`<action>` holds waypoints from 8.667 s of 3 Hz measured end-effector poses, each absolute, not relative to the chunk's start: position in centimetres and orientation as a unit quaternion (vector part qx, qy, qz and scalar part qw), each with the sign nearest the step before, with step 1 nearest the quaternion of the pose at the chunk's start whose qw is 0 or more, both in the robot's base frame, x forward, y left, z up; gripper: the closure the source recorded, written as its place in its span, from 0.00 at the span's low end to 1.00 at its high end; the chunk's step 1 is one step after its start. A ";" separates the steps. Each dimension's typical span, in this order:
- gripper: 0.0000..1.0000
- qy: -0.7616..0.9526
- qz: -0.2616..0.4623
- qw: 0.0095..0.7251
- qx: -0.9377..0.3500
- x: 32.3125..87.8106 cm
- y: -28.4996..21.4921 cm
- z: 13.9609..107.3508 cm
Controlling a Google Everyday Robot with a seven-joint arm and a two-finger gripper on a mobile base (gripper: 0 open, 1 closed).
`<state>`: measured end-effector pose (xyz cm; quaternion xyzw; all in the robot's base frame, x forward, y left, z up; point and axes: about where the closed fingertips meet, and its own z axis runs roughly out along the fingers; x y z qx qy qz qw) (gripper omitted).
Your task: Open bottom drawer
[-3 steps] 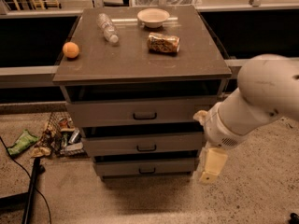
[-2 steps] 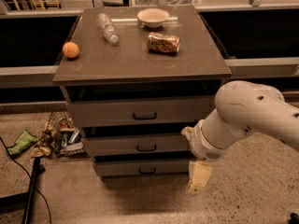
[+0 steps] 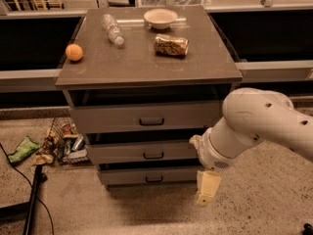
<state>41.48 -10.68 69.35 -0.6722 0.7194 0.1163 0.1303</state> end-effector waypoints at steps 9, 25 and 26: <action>0.00 0.676 0.174 0.127 -0.704 51.7 -6.9 28.5; 0.61 0.643 0.129 0.246 -0.714 64.6 -9.3 16.4; 0.38 0.643 0.129 0.246 -0.714 64.6 -9.3 16.4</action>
Offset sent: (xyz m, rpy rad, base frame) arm 0.0367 0.0309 -0.1845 0.0320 -0.0391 0.1213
